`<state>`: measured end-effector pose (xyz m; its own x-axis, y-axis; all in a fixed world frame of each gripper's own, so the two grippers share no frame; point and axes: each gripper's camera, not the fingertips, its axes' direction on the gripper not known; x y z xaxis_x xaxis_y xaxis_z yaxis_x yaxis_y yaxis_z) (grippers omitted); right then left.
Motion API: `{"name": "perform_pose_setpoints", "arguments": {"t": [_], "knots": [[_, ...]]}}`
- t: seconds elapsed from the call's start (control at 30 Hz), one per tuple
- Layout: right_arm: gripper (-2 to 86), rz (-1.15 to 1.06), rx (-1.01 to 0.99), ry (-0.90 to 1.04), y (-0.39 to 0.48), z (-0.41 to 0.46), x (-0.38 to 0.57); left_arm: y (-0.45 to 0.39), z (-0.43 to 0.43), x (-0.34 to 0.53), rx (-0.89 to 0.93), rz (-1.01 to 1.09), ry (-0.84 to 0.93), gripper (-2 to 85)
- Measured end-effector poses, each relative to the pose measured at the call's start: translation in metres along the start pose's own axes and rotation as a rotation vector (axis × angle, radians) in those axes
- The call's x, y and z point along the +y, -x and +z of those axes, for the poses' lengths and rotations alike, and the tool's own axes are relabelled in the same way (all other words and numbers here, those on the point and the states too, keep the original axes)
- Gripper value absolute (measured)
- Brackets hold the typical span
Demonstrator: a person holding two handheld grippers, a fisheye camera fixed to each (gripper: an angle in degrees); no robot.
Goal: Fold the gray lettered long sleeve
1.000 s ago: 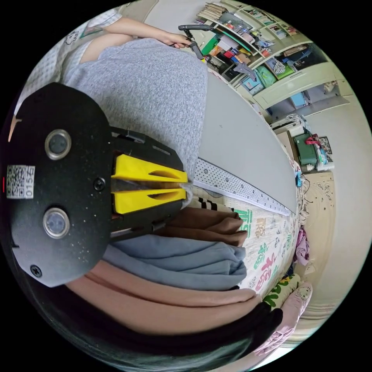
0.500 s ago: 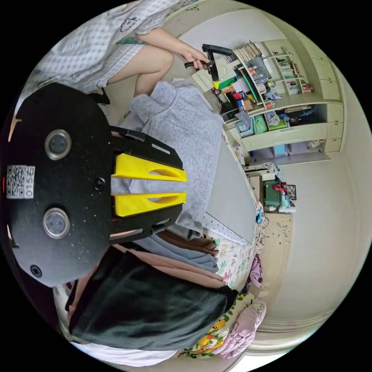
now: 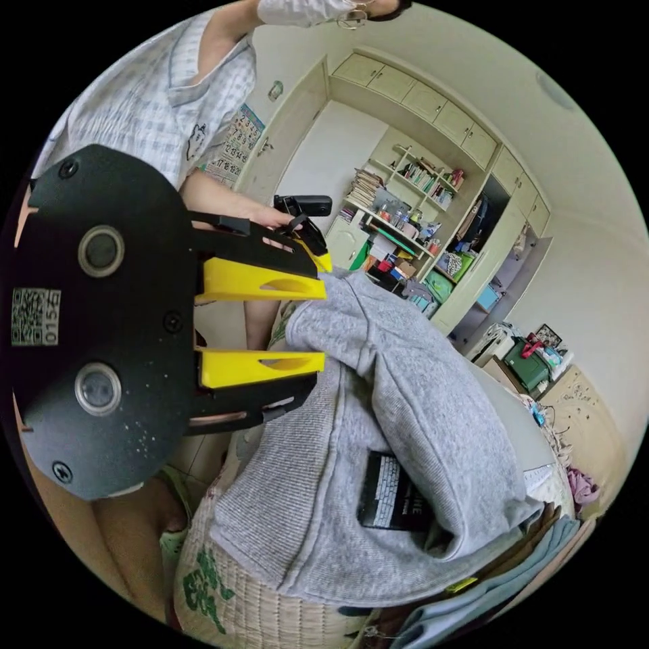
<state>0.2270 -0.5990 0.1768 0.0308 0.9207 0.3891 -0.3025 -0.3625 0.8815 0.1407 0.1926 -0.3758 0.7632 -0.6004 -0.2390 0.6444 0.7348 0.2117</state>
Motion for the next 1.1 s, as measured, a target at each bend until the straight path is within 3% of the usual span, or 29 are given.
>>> {"name": "perform_pose_setpoints", "arguments": {"t": [0.17, 0.33, 0.47, 0.77, 0.9, 1.0, 1.1], "knots": [[4.1, 0.015, 0.010, 0.005, -0.003, -0.032, -0.005, 0.004, 0.011, -0.002, 0.034, -0.021, 0.054, 5.3], [1.1, -0.004, 0.033, -0.046, -0.004, -0.084, -0.011, 0.002, -0.013, -0.005, 0.114, -0.034, -0.054, 1.0], [0.6, -0.025, 0.178, 0.081, -0.015, -0.065, -0.021, 0.006, 0.020, -0.007, -0.035, -0.019, 0.042, 0.2], [1.7, 0.022, 0.090, 0.013, -0.036, -0.097, -0.015, -0.009, 0.049, -0.005, -0.105, -0.062, 0.109, 3.0], [4.4, 0.074, 0.194, -0.184, -0.046, -0.155, 0.007, -0.057, 0.032, -0.023, -0.281, 0.053, 0.057, 4.6], [9.0, 0.130, 0.382, -0.290, -0.055, -0.179, 0.019, -0.107, 0.049, -0.061, -0.294, 0.193, 0.056, 6.2], [12.8, 0.194, 0.469, -0.268, -0.078, -0.174, 0.020, -0.169, 0.102, -0.111, -0.236, 0.354, 0.085, 8.6]]}}
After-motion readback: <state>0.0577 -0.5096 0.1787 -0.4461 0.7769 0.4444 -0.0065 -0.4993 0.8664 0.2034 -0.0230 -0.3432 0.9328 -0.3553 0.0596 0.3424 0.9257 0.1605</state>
